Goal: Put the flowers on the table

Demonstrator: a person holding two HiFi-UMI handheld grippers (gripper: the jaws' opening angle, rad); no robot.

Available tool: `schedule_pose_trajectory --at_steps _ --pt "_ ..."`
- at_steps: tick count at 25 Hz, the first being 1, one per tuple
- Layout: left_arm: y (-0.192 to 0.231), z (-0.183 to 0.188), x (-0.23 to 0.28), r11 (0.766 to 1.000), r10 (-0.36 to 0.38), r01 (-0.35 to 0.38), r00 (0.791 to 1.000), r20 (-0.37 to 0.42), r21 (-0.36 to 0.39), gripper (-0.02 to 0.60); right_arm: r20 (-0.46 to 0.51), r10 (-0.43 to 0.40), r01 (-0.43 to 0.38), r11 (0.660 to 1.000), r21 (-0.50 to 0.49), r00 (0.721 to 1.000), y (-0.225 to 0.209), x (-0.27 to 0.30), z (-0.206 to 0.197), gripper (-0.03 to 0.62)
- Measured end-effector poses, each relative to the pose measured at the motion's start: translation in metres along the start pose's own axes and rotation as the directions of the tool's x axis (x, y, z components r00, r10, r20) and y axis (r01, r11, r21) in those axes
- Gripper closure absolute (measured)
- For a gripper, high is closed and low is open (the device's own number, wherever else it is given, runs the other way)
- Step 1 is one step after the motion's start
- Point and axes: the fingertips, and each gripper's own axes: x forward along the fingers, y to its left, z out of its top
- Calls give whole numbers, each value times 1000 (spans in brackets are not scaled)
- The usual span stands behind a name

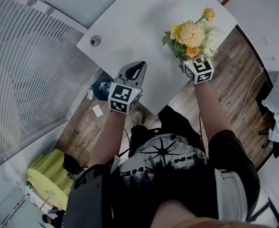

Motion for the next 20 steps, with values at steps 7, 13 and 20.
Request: schedule_pose_trajectory --at_steps 7,13,20 --pt "-9 -7 5 1000 -18 18 1000 -18 5 569 15 -2 2 1000 3 1000 1 2 -6 338" --pt "-19 -7 7 999 -33 34 999 -26 22 569 18 -1 1 1000 -11 1000 1 2 -6 338" --pt "-17 -9 6 999 -32 33 999 -31 19 569 30 -2 3 1000 -7 1000 1 2 -6 338"
